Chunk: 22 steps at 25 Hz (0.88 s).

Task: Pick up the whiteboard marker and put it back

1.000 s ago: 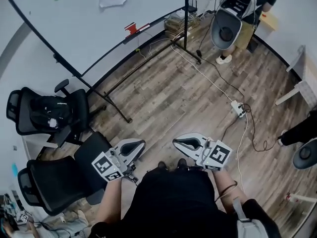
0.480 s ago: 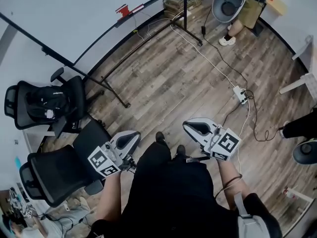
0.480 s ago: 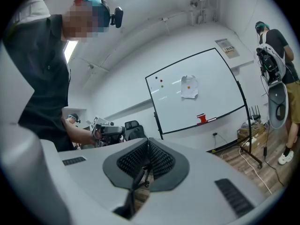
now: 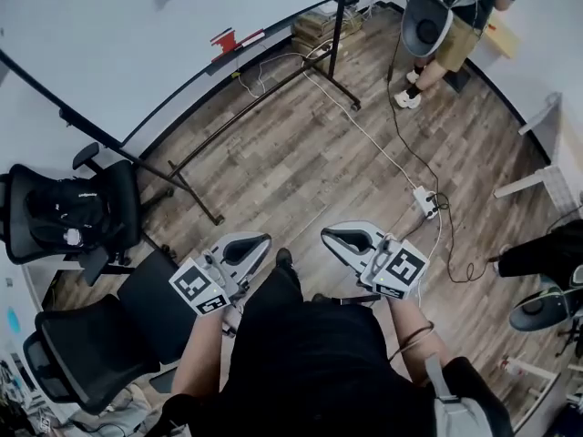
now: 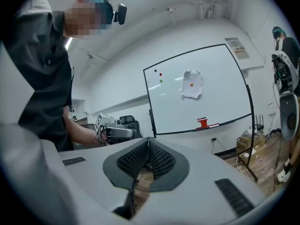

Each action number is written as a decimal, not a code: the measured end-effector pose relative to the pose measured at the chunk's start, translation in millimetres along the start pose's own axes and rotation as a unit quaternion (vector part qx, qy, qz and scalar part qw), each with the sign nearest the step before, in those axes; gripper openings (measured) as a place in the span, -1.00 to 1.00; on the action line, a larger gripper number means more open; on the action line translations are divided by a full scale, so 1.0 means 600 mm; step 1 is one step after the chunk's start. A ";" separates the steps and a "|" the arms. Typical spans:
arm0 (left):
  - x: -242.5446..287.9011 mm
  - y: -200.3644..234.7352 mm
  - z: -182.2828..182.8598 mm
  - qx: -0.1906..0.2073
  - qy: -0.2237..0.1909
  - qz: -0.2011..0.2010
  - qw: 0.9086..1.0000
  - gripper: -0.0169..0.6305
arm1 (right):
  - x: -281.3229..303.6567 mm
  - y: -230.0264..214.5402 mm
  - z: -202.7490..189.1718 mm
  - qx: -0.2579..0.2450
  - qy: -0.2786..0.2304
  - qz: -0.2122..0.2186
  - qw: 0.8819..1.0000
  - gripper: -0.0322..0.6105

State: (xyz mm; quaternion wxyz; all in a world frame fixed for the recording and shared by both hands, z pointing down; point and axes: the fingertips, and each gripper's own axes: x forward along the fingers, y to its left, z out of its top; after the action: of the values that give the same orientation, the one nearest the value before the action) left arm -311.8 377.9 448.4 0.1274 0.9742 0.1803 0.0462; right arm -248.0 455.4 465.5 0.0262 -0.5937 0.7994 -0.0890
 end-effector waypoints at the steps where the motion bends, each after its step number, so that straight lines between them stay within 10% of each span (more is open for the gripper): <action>1: 0.001 0.024 0.012 0.002 -0.003 -0.003 1.000 -0.91 | 0.022 -0.013 0.015 -0.007 0.002 -0.001 1.000 -0.84; 22: 0.071 0.339 0.091 -0.020 -0.002 -0.034 0.999 -0.91 | 0.258 -0.256 0.094 -0.004 0.023 -0.012 1.000 -0.84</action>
State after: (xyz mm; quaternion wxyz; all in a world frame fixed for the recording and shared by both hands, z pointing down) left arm -195.5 197.3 451.6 0.1488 0.9649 0.2119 0.0438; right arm -140.2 258.8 446.2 0.0045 -0.6012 0.7929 -0.0996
